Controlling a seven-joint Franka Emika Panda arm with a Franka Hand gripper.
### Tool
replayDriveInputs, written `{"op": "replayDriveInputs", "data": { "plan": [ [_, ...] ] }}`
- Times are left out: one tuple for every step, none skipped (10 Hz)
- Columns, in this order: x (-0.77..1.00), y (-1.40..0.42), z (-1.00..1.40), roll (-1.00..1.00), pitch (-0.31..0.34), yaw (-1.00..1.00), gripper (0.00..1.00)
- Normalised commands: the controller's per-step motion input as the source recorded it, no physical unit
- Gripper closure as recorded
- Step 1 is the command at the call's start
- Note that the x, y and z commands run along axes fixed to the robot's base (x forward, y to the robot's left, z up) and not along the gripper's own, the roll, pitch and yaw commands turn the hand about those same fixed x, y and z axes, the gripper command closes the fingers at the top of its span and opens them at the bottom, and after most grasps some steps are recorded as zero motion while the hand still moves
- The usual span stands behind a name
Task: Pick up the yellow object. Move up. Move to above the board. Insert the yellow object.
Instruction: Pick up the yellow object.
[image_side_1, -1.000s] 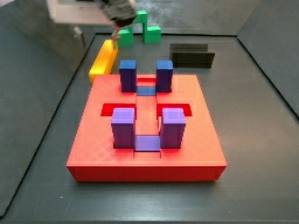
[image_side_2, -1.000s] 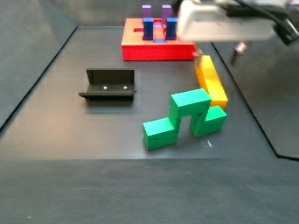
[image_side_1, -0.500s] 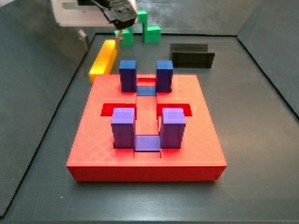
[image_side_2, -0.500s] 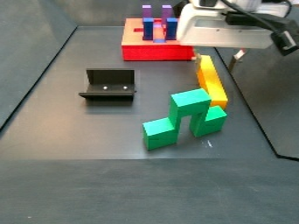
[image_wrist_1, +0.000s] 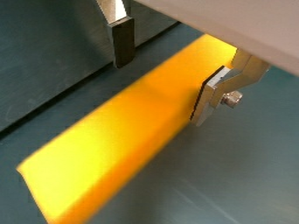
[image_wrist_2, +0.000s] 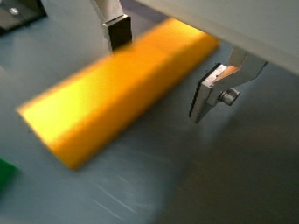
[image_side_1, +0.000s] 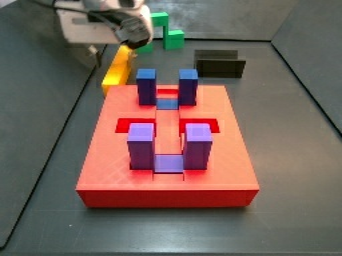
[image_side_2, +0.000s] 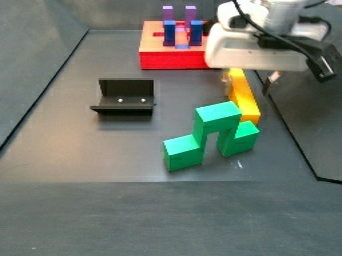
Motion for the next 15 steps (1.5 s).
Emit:
{"op": "replayDriveInputs", "data": {
  "plan": [
    [-0.17,-0.29,-0.2,0.01,-0.127,0.27,0.0],
    [0.0,-0.06,0.0,0.0,0.0,0.0,0.0],
    [0.0,0.0,0.0,0.0,0.0,0.0,1.0],
    [0.0,0.0,0.0,0.0,0.0,0.0,1.0],
    [0.0,0.0,0.0,0.0,0.0,0.0,1.0],
    [0.0,0.0,0.0,0.0,0.0,0.0,1.0],
    [0.0,0.0,0.0,0.0,0.0,0.0,1.0],
    [0.0,0.0,0.0,0.0,0.0,0.0,1.0],
    [0.0,0.0,0.0,0.0,0.0,0.0,1.0],
    [0.0,0.0,0.0,0.0,0.0,0.0,1.0],
    [0.0,0.0,0.0,0.0,0.0,0.0,1.0],
    [0.0,0.0,0.0,0.0,0.0,0.0,1.0],
    [0.0,0.0,0.0,0.0,0.0,0.0,1.0],
    [0.0,0.0,0.0,0.0,0.0,0.0,1.0],
    [0.0,0.0,0.0,0.0,0.0,0.0,1.0]
  ]
}}
